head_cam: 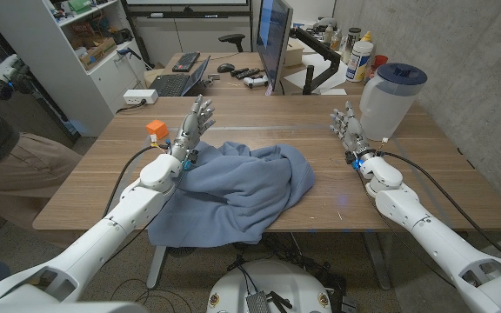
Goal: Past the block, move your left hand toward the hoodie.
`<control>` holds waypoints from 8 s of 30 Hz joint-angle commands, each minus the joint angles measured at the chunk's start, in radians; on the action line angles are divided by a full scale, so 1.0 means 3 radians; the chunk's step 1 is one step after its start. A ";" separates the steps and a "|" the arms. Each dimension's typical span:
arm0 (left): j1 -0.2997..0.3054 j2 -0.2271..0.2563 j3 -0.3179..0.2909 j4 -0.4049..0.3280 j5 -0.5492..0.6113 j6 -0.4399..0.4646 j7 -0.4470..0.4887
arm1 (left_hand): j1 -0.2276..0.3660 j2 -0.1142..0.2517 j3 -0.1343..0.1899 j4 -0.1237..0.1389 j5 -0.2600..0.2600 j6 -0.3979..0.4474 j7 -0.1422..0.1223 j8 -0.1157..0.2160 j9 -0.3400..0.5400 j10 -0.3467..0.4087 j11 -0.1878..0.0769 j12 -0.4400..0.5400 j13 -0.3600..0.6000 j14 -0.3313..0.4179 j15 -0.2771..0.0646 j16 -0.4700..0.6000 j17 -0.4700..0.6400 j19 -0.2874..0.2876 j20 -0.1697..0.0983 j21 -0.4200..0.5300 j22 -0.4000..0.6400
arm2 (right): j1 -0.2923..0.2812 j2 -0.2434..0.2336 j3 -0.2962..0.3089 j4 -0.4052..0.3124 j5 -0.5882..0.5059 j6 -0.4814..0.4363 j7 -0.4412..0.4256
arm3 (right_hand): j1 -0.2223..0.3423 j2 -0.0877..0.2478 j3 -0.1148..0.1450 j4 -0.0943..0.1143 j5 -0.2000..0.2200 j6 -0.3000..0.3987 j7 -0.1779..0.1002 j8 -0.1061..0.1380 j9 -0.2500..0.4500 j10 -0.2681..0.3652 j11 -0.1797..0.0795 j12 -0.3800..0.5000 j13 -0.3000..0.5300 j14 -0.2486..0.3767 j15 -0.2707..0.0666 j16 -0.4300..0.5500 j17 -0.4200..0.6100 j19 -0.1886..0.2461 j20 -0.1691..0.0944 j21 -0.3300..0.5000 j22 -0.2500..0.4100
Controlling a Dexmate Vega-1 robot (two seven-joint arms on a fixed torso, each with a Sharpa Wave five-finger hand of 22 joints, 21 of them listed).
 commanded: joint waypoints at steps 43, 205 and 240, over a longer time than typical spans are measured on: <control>0.0214 0.0423 0.0047 -0.0764 0.0786 0.0425 0.0406 | 0.0072 0.0031 0.0013 -0.0049 0.0001 0.0014 -0.0025 0.0024 0.0016 -0.0023 0.0005 0.0008 0.0013 -0.0101 0.0016 0.0011 0.0011 -0.0070 0.0026 0.0002 0.0013 | 0.0171 0.0065 -0.0047 0.0242 -0.0063 0.0040 0.0047 | 0.0023 0.0082 0.0013 0.0007 0.0022 0.0040 -0.0009 0.0022 0.0004 0.0048 0.0004 0.0018 0.0012 0.0011 -0.0036 0.0022 0.0019 -0.0009 0.0038 0.0022 0.0016; -0.0074 0.0963 0.0623 -0.2156 0.2538 0.1782 -0.0114 | 0.0095 0.0032 -0.0054 -0.0137 -0.0038 0.0344 0.0006 0.0030 0.0006 0.0052 -0.0016 0.0019 0.0007 -0.0136 -0.0012 0.0026 0.0008 -0.0050 -0.0012 0.0038 0.0010 | -0.0016 -0.0088 0.0048 0.0092 -0.0064 0.0050 -0.0048 | -0.0035 0.0078 -0.0030 0.0054 0.0020 -0.0018 -0.0090 0.0009 0.0005 -0.0112 -0.0082 -0.0030 0.0010 -0.0116 -0.0111 0.0016 0.0018 -0.0051 -0.0010 0.0020 0.0015; 0.0009 0.1007 0.0604 -0.2159 0.2870 0.1516 -0.0224 | 0.0103 0.0029 -0.0066 -0.0157 -0.0031 0.0418 0.0012 0.0046 0.0006 0.0110 -0.0031 0.0036 0.0007 -0.0113 -0.0047 0.0036 0.0008 -0.0038 -0.0022 0.0037 0.0013 | 0.0011 -0.0082 0.0019 0.0128 -0.0141 0.0073 -0.0087 | -0.0031 0.0080 -0.0029 0.0053 0.0022 -0.0024 -0.0085 0.0011 0.0005 -0.0122 -0.0082 -0.0030 0.0009 -0.0125 -0.0111 0.0015 0.0017 -0.0054 -0.0008 0.0021 0.0015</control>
